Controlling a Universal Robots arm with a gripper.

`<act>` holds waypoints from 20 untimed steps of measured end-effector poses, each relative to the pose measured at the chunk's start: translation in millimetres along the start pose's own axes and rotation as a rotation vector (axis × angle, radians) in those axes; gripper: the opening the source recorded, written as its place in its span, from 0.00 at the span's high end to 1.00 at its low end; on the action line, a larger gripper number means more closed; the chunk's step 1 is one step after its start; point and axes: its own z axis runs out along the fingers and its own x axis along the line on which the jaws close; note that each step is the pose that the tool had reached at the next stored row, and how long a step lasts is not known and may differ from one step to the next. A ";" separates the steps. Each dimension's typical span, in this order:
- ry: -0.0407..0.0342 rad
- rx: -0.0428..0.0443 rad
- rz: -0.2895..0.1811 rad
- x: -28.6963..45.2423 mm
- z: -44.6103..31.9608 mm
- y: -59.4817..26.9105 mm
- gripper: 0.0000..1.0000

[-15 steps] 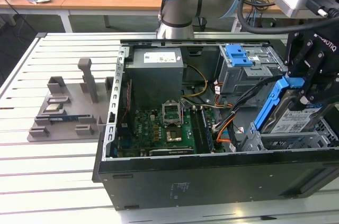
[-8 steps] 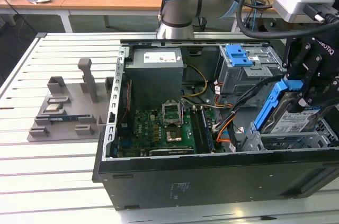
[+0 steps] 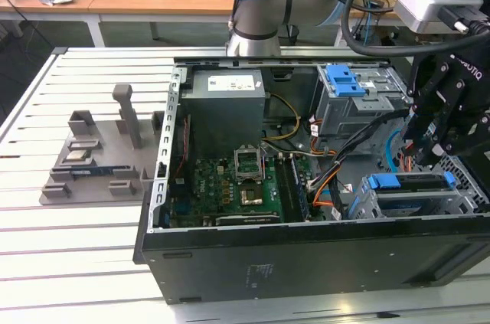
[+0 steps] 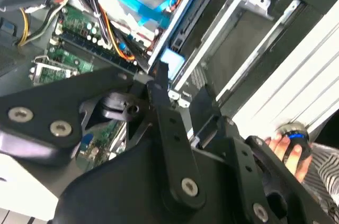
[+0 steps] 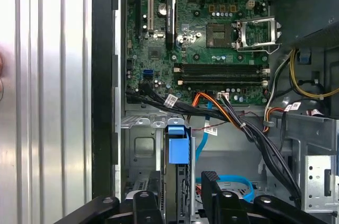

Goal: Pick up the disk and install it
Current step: 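Insert the disk into the insertion slot, then insert the first disk wire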

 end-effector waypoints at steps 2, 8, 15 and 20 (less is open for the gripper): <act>0.0000 0.0000 0.000 0.0 0.1 0.0 0.56; 0.0000 0.0000 0.000 0.0 0.7 0.0 0.88; -0.0001 0.0000 0.000 0.0 1.2 0.0 0.89; 0.0000 0.0000 0.000 0.0 1.7 -0.1 0.89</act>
